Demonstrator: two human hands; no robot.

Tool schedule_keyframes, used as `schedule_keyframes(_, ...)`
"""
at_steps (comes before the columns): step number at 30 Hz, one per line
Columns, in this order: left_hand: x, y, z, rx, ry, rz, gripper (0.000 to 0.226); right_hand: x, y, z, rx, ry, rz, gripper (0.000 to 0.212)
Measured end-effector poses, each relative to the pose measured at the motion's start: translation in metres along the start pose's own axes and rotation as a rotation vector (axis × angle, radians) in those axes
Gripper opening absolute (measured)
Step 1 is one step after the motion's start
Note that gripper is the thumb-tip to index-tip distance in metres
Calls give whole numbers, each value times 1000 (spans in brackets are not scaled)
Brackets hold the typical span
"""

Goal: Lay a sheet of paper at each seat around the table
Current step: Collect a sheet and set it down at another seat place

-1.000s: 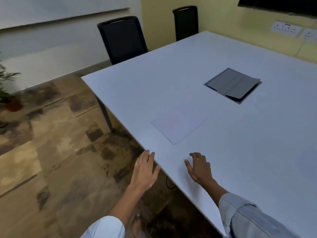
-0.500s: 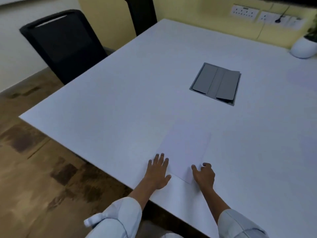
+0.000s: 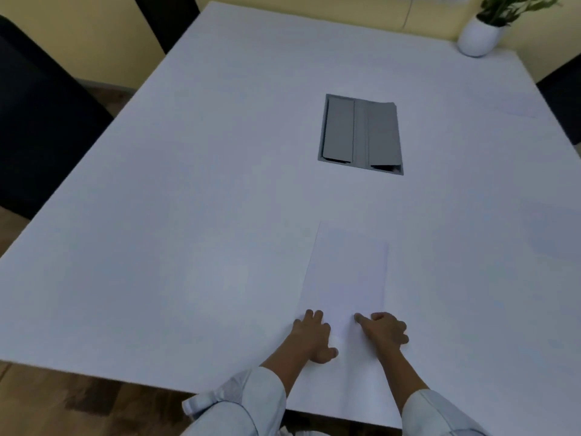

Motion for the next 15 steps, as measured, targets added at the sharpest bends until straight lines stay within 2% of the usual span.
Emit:
schedule_keyframes(3, 0, 6, 5, 1, 27, -77, 74, -21, 0, -4, -23, -96, -102, 75)
schedule_keyframes(6, 2, 15, 5, -7, 34, -145, 76, -28, 0, -15, 86, -159, -106, 78)
schedule_keyframes(8, 4, 21, 1, -38, 33, -188, 76, -32, 1, -19, 166, -214, -103, 70)
schedule_keyframes(12, 4, 41, 3, -204, 40, -254, 77, -50, 9, -15, 241, -407, -49, 41)
schedule_keyframes(15, -3, 69, 21, -218, -51, -288, 74, -71, 17, -9, 241, -511, -24, 29)
Point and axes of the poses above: each hand's wrist, its own x-axis towards the middle knuckle, its own z-axis out of the back of the hand, y = z × x, the point moved 6 cm from there along x, towards the middle knuckle, and after that the axes turned 9 degrees about z, right-handed, at the moved point
